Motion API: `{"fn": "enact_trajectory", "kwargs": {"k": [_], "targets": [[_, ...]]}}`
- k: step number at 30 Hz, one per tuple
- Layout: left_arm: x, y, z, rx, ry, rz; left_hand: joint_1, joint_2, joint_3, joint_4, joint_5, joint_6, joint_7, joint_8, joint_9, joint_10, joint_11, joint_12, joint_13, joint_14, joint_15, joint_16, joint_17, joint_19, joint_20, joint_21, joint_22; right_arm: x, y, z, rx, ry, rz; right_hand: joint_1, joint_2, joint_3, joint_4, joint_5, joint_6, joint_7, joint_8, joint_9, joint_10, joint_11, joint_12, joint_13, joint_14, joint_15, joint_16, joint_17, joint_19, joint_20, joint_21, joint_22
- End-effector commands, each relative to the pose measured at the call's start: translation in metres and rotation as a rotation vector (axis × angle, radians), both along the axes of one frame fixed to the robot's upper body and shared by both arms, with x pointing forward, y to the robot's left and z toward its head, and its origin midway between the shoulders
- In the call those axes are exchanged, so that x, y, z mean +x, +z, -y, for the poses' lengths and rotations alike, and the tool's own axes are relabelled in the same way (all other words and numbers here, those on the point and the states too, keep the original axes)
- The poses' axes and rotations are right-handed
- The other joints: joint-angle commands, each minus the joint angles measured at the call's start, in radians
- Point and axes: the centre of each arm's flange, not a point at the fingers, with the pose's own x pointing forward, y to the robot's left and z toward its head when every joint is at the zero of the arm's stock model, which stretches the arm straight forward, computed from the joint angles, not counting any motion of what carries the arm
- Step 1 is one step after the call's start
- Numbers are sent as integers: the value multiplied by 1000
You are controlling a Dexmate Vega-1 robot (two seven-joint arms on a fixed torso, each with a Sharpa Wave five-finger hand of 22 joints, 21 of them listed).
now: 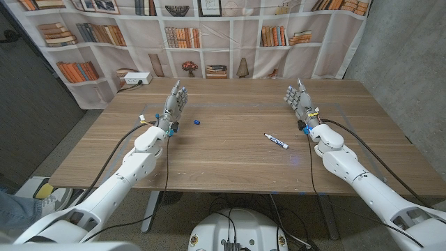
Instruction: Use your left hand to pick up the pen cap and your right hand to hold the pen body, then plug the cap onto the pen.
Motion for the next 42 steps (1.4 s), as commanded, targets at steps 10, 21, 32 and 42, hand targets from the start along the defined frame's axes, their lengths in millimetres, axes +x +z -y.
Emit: {"fn": "enact_trajectory", "kwargs": {"k": [10, 21, 32, 42], "targets": [[-15, 12, -11, 64, -19, 27, 31, 12, 13, -12, 8, 13, -6, 10, 1, 15, -6, 8, 3, 11, -11, 9, 3, 0, -73, 5, 2, -34, -9, -16, 5, -83, 76, 35, -10, 1, -23, 11, 16, -7, 17, 2, 15, -10, 3, 5, 13, -13, 6, 3, 27, -42, -7, 1], [-26, 16, -11, 93, -34, 70, 78, 27, 23, -34, 7, 43, -6, 17, 1, 49, -5, 16, 3, 46, -14, 16, 3, 34, -65, 12, 1, -53, -13, -25, -42, -95, 108, 46, -10, 1, -31, 13, 35, -15, 23, 2, 28, -18, 6, 5, 22, -16, 6, 2, 37, -44, -12, 2], [-29, 6, -1, 107, -65, 62, 113, 32, 26, -50, 3, 80, -7, 24, 2, 86, -8, 24, 3, 86, -14, 21, 3, 82, -57, 23, 2, -71, -13, -27, -73, -90, 145, 55, -8, 3, -37, 15, 49, -18, 26, 2, 39, -21, 8, 5, 25, -17, 5, 2, 41, -44, -18, 2], [-20, 13, 3, 134, -96, 87, 135, 33, 23, -61, -4, 129, -4, 33, 3, 137, -8, 33, 4, 137, -19, 28, 3, 132, -51, 32, 2, -98, -19, -29, -114, -160, 174, 80, 17, 16, -47, 18, 77, -44, 32, 2, 74, -29, 16, 5, 40, -31, 6, 2, 55, -52, -27, 3]]}}
